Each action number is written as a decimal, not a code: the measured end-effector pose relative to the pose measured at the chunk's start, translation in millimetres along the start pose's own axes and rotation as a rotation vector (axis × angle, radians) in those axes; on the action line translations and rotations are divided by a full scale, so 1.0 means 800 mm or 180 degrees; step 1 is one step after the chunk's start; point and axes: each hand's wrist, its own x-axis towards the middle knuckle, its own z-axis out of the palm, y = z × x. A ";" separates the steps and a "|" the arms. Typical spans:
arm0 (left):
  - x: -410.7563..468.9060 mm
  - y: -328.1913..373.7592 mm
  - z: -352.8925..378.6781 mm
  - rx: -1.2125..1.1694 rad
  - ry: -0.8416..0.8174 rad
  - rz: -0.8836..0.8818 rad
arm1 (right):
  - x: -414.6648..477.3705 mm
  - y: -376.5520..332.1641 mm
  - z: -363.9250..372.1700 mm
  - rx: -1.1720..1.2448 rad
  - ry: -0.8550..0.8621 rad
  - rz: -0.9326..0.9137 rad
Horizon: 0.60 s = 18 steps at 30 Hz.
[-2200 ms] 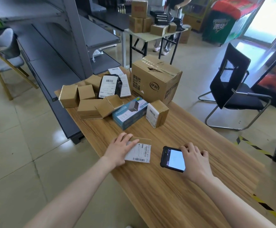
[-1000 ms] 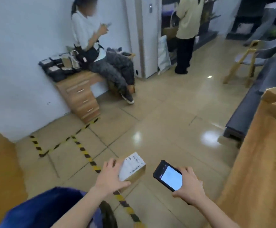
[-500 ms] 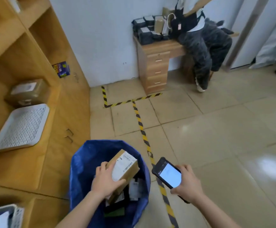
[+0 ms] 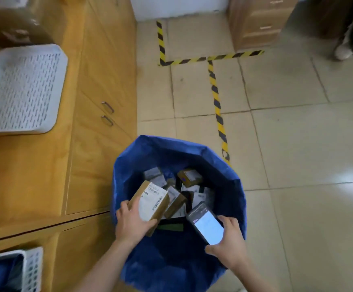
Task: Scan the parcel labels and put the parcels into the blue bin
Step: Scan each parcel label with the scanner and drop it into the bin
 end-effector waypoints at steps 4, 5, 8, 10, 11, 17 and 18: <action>0.056 -0.026 0.066 -0.0090 -0.0061 -0.0238 | 0.075 0.008 0.069 -0.0055 -0.0117 0.0181; 0.070 -0.032 0.085 -0.0098 -0.0064 -0.0267 | 0.095 0.013 0.086 -0.0061 -0.0154 0.0232; 0.113 -0.046 0.136 -0.0110 -0.0139 -0.0301 | 0.151 0.030 0.133 -0.0095 -0.0242 0.0391; 0.139 -0.053 0.168 -0.0074 -0.0220 -0.0282 | 0.183 0.043 0.160 -0.0175 -0.0296 0.0440; 0.153 -0.055 0.182 -0.0044 -0.0243 -0.0252 | 0.197 0.049 0.171 -0.0223 -0.0315 0.0440; 0.215 -0.056 0.250 0.0158 -0.0368 0.0003 | 0.271 0.077 0.219 -0.0332 -0.0395 0.0460; 0.223 -0.055 0.258 0.0144 -0.0405 0.0000 | 0.279 0.080 0.224 -0.0346 -0.0400 0.0467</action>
